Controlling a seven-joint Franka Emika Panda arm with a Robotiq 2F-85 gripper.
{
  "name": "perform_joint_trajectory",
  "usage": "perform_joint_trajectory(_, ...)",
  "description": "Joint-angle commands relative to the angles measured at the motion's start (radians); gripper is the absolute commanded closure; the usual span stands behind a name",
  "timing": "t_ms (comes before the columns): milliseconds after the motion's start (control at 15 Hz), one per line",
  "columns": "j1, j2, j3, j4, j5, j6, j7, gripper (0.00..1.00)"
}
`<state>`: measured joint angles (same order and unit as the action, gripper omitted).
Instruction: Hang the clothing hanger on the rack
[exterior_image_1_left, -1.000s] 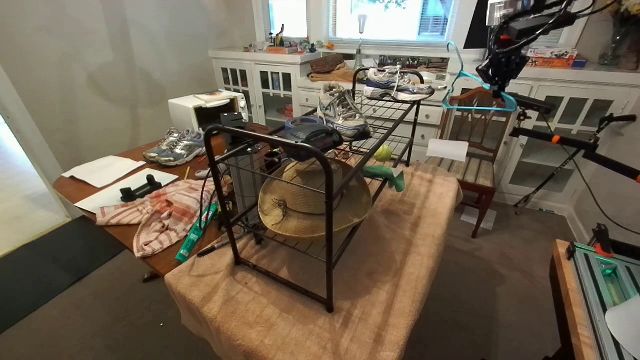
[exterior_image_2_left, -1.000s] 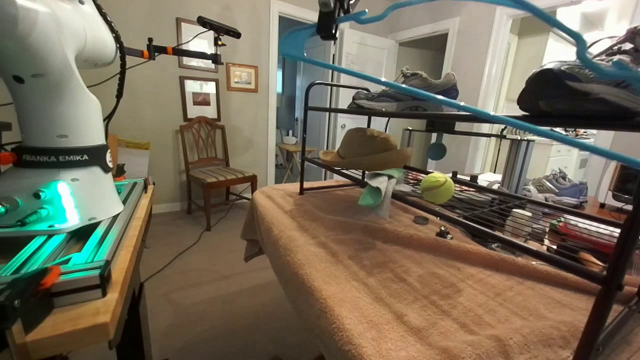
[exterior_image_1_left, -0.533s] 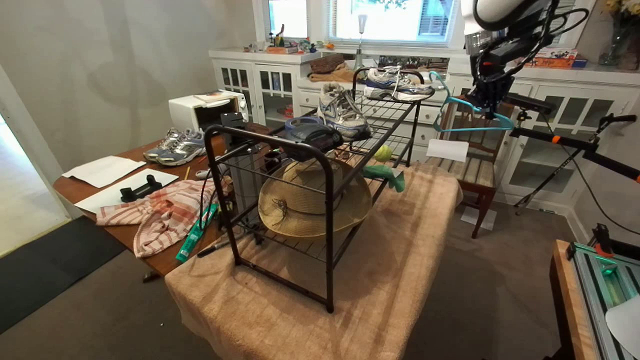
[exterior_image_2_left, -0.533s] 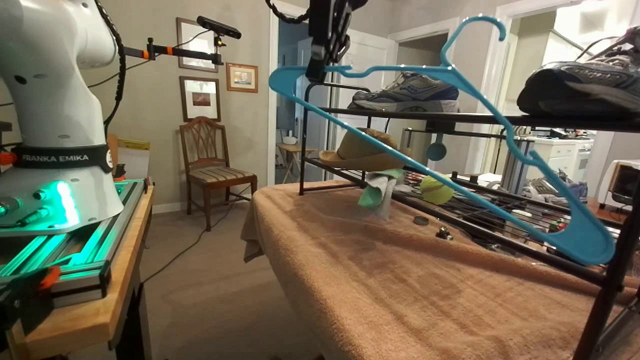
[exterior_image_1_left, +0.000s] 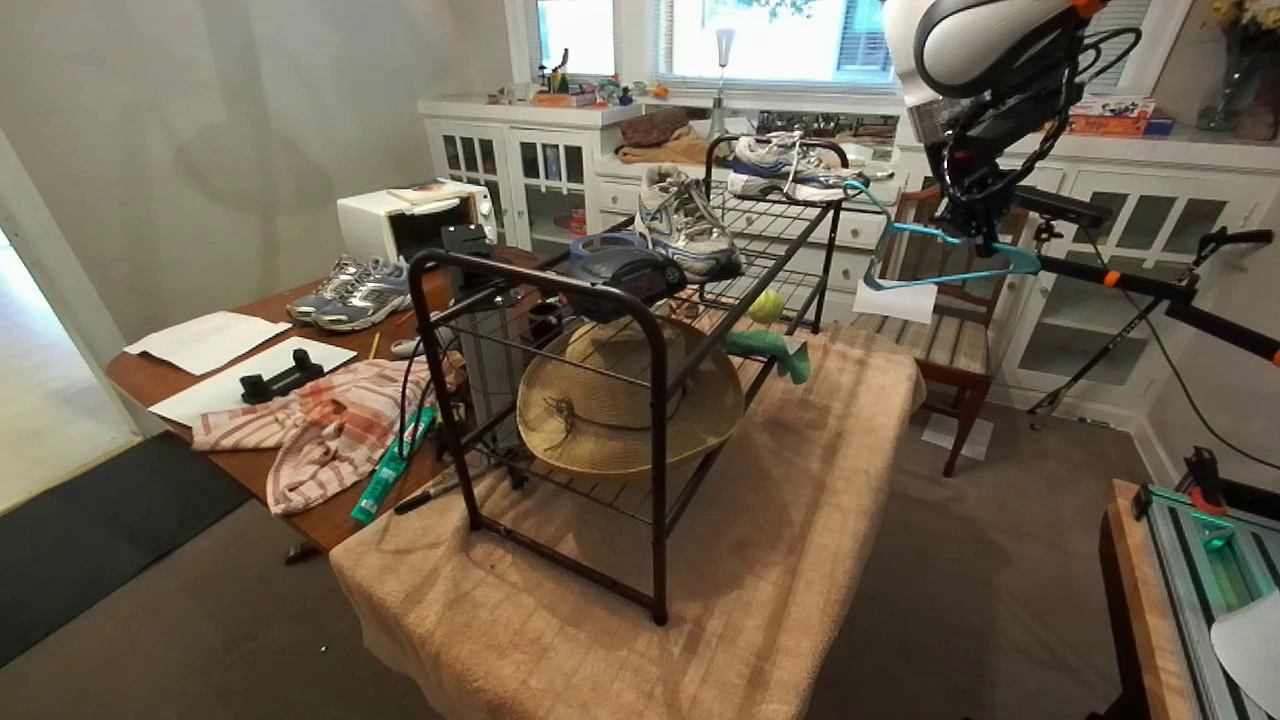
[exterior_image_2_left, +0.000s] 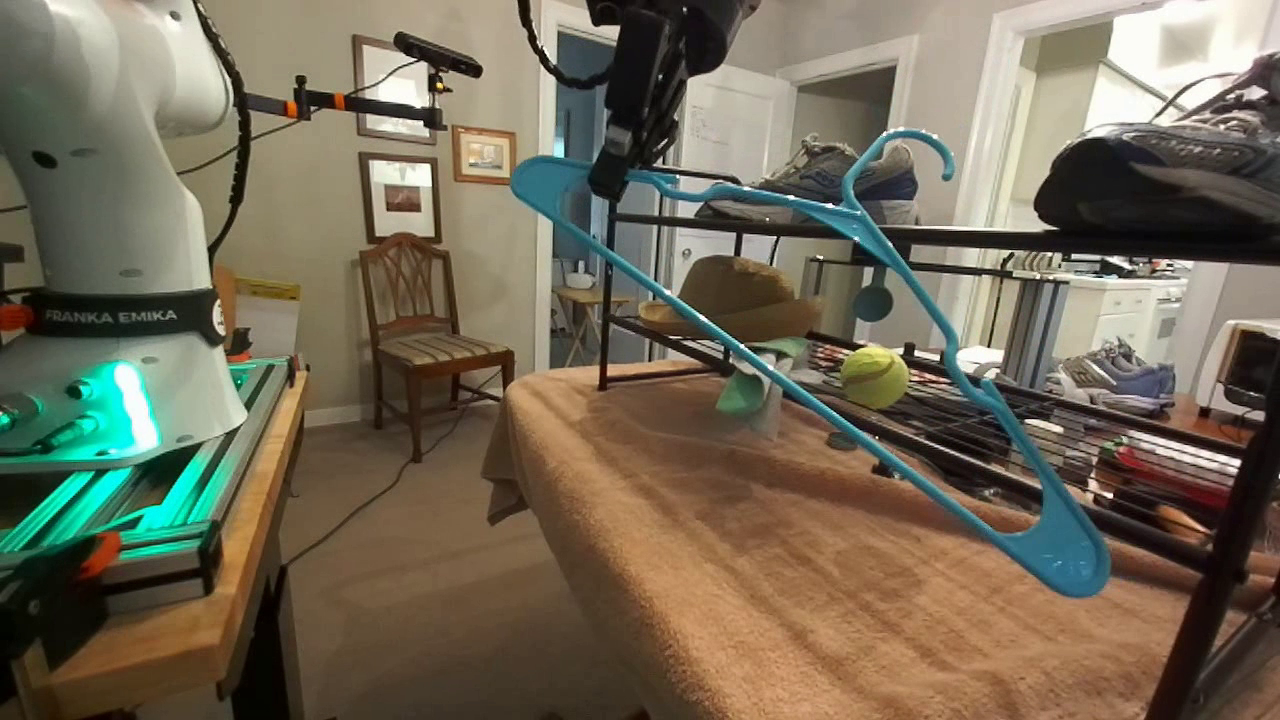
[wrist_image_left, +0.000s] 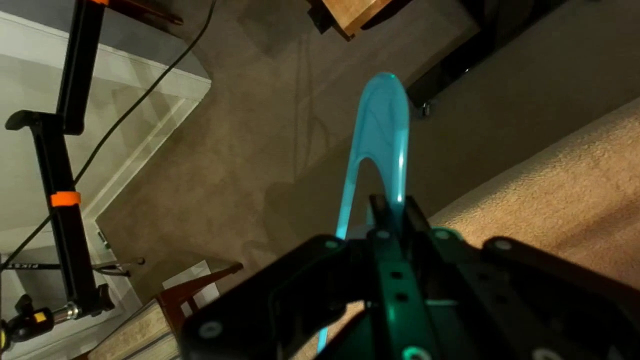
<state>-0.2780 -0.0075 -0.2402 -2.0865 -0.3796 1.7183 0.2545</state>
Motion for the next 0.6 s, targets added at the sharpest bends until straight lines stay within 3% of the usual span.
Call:
perform_joint_trajectory(0, 0.006, 0.033, -0.009, 0.053, -0.003, -0.052, -0.093, 0.98)
perform_joint_trajectory(533, -0.009, 0.098, -0.034, 0.154, 0.013, -0.105, -0.204, 0.98)
